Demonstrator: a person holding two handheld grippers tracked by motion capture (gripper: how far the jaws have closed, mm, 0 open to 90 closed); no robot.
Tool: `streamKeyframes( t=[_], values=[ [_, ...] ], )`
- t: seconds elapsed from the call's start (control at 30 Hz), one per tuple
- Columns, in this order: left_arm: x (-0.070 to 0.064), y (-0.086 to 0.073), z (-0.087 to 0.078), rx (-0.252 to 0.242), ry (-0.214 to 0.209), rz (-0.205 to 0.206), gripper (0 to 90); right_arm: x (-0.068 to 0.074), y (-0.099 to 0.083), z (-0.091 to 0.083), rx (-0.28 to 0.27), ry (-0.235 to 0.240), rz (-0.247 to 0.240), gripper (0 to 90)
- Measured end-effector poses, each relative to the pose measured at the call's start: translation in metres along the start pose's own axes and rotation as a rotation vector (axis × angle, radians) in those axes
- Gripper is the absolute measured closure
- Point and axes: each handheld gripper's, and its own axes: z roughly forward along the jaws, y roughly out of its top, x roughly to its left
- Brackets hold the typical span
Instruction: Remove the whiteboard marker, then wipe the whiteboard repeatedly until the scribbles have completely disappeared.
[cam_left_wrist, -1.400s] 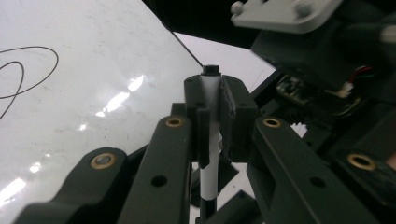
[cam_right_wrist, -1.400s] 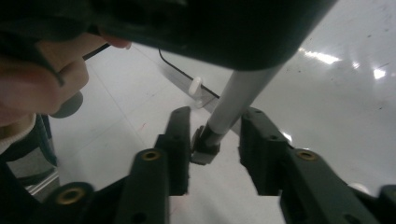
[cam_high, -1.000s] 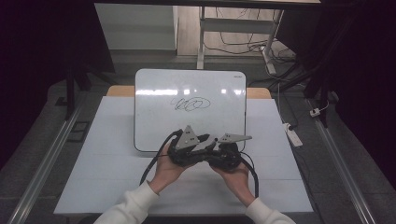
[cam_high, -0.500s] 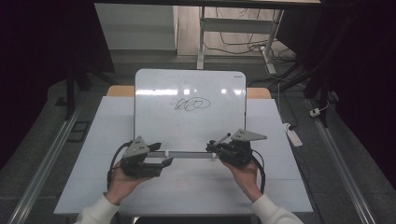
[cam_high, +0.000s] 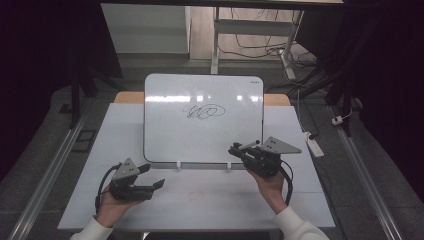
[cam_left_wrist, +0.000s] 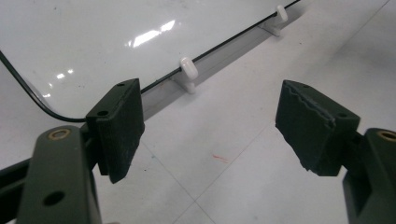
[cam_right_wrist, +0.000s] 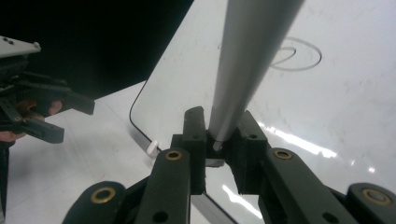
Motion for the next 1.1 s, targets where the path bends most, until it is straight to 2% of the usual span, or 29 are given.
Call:
streamKeyframes(
  t=[0.17,0.37,0.43,0.53,0.57,0.6,0.67,0.73,0.77,0.8,0.83,0.9,1.0,1.1],
  values=[
    [0.006,-0.002,-0.001,-0.006,0.005,-0.023,23.1,0.002,0.005,0.007,0.000,-0.003,-0.024,77.6],
    [0.008,-0.005,0.006,0.019,0.001,-0.037,22.7,-0.009,0.021,0.034,-0.014,-0.023,-0.011,77.6],
    [0.008,-0.006,0.007,0.025,0.003,-0.032,22.6,-0.016,0.030,0.050,-0.024,-0.044,-0.006,77.6],
    [0.009,-0.007,0.007,0.024,0.002,-0.034,22.6,-0.022,0.035,0.060,-0.032,-0.061,0.001,77.6],
    [0.010,-0.007,0.007,0.025,0.004,-0.034,22.6,-0.028,0.041,0.067,-0.038,-0.089,-0.005,77.6],
    [0.010,-0.007,0.007,0.026,0.005,-0.034,22.6,-0.028,0.041,0.067,-0.038,-0.089,-0.005,77.6],
    [0.011,-0.008,0.007,0.028,0.006,-0.036,22.6,-0.035,0.046,0.071,-0.039,-0.126,-0.005,77.6],
    [0.011,-0.008,0.008,0.029,0.006,-0.034,22.6,-0.050,0.051,0.075,-0.042,-0.173,0.014,77.6],
    [0.011,-0.008,0.008,0.029,0.007,-0.035,22.6,-0.050,0.051,0.075,-0.042,-0.173,0.014,77.6],
    [0.011,-0.008,0.008,0.029,0.007,-0.035,22.6,-0.059,0.052,0.077,-0.044,-0.201,0.022,77.6],
    [0.012,-0.009,0.008,0.029,0.008,-0.035,22.6,-0.059,0.052,0.077,-0.044,-0.201,0.022,77.6],
    [0.012,-0.009,0.008,0.029,0.010,-0.036,22.6,-0.072,0.054,0.080,-0.049,-0.229,0.035,77.7],
    [0.012,-0.009,0.008,0.029,0.010,-0.037,22.6,-0.078,0.054,0.086,-0.042,-0.224,0.037,77.7],
    [0.012,-0.009,0.008,0.030,0.011,-0.037,22.6,-0.079,0.052,0.093,-0.025,-0.228,0.003,77.7]
  ],
)
